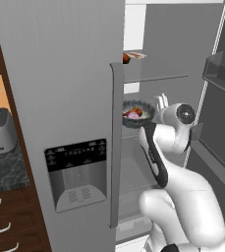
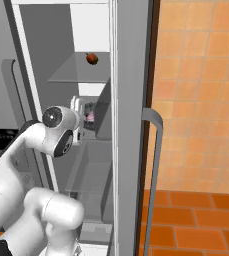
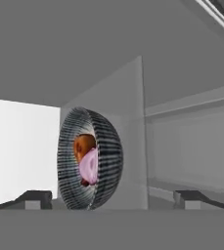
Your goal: Pick the chicken drumstick and onion from their plates and place them in the bowl. Then put the bowl in the fridge.
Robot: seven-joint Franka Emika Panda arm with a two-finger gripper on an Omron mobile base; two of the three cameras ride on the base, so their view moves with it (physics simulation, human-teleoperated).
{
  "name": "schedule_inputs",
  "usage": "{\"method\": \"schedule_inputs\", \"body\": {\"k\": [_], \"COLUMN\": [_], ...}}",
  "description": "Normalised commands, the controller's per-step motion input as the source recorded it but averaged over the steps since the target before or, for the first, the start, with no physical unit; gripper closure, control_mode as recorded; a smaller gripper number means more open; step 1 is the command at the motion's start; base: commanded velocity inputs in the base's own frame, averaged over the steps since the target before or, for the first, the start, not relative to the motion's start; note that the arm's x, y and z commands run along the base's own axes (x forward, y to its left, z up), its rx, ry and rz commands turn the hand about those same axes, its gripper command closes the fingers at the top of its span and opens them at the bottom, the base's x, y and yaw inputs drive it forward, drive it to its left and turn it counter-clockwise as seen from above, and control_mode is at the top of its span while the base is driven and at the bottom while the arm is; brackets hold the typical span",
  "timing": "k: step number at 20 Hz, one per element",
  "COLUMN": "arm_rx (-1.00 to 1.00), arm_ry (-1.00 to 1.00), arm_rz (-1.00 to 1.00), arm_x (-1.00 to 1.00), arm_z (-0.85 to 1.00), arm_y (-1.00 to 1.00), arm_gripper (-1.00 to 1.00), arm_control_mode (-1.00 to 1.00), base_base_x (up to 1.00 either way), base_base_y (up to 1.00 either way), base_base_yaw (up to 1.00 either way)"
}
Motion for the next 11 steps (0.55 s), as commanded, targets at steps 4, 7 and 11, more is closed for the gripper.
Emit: {"method": "schedule_inputs", "body": {"k": [4,7,11], "arm_rx": [0.00,0.00,0.00], "arm_ry": [0.02,0.01,0.01], "arm_rz": [0.02,0.02,0.00], "arm_x": [-0.88,-1.00,-1.00], "arm_z": [0.57,0.36,0.57], "arm_y": [0.00,0.07,0.23], "arm_gripper": [-1.00,-1.00,-1.00], "arm_control_mode": [-1.00,-1.00,-1.00], "base_base_x": [0.00,0.00,0.00], "base_base_y": [0.00,0.00,0.00], "base_base_yaw": [0.00,0.00,0.00]}}
